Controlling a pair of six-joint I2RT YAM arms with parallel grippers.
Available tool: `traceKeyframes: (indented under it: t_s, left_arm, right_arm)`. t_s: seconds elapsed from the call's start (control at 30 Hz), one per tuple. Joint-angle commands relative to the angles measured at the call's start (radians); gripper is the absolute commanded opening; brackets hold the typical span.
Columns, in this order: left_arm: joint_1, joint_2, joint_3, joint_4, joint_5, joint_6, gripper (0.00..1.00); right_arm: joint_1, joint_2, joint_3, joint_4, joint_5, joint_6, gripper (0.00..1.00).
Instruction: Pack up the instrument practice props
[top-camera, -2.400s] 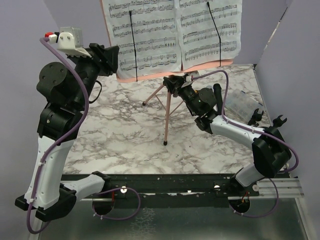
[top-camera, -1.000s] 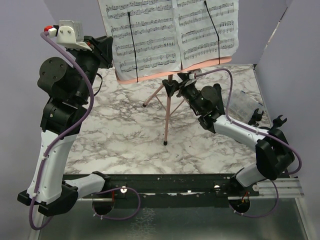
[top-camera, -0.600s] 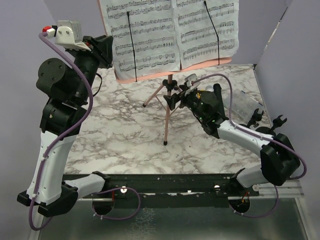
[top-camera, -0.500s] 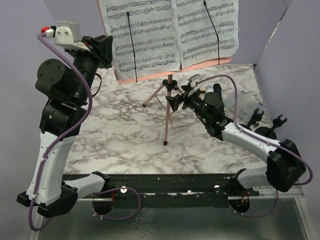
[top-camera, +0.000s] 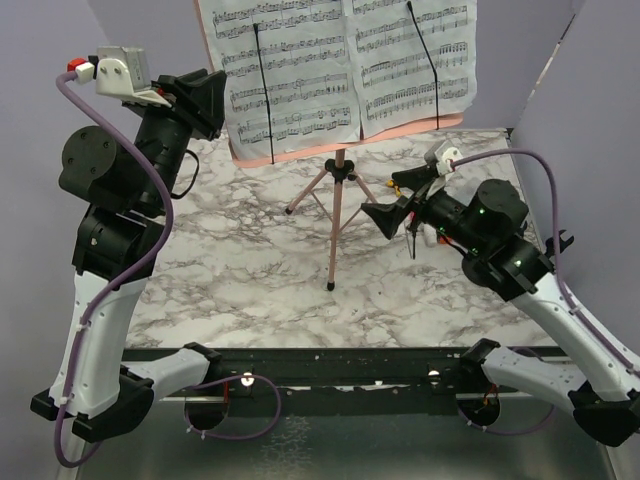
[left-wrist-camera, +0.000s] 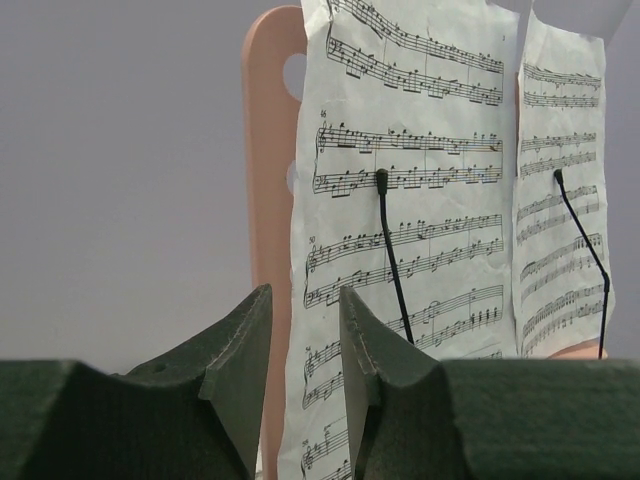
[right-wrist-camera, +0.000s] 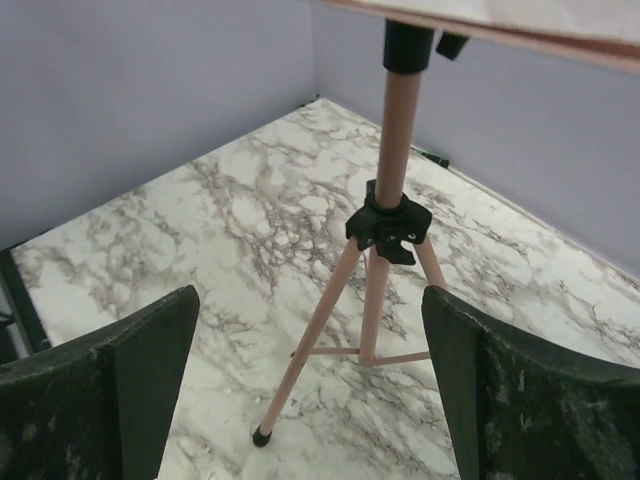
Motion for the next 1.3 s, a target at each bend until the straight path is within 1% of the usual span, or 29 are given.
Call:
traceKeyframes:
  t_s: [0.0, 0.07, 0.17, 0.27, 0.37, 0.47, 0.63, 0.73, 0.83, 1.07, 1.27]
  left_arm:
    - [-0.007, 0.003, -0.003, 0.02, 0.045, -0.025, 0.35]
    - [-0.007, 0.005, -0.002, 0.021, 0.047, -0.029, 0.35]
    - [-0.007, 0.009, -0.005, 0.026, 0.053, -0.036, 0.35]
    - [-0.007, 0.005, -0.019, 0.037, 0.059, -0.052, 0.35]
    - [-0.008, 0.003, -0.03, 0.045, 0.068, -0.066, 0.34]
    - [-0.007, 0.005, -0.032, 0.048, 0.077, -0.077, 0.34]
    - [-0.007, -0.002, -0.047, 0.055, 0.096, -0.109, 0.33]
    - [-0.007, -0.009, -0.067, 0.055, 0.094, -0.119, 0.33]
    - [-0.007, -0.014, -0.076, 0.055, 0.092, -0.127, 0.33]
    - [-0.007, -0.025, -0.082, 0.055, 0.08, -0.13, 0.32]
    - [-0.007, -0.027, -0.091, 0.056, 0.073, -0.128, 0.32]
  right_arm:
    - [0.003, -0.023, 0.191, -0.402, -0.135, -0.044, 0.97]
    - [0.003, -0.018, 0.266, -0.477, -0.169, -0.042, 0.98]
    - [0.003, 0.009, 0.366, -0.502, -0.24, -0.008, 0.98]
    - [0.003, 0.072, 0.47, -0.461, -0.332, 0.096, 0.97]
    - [0.003, 0.134, 0.548, -0.37, -0.421, 0.165, 0.95]
    - [0.003, 0.187, 0.627, -0.301, -0.423, 0.208, 0.94]
    - [0.003, 0.284, 0.736, -0.249, -0.441, 0.263, 0.94]
    - [0.004, 0.334, 0.761, -0.196, -0.437, 0.319, 0.93]
    - [0.019, 0.366, 0.771, -0.136, -0.393, 0.351, 0.92]
    - [0.119, 0.478, 0.869, -0.121, -0.256, 0.289, 0.91]
    - [0.176, 0.552, 0.912, -0.06, -0.139, 0.26, 0.88]
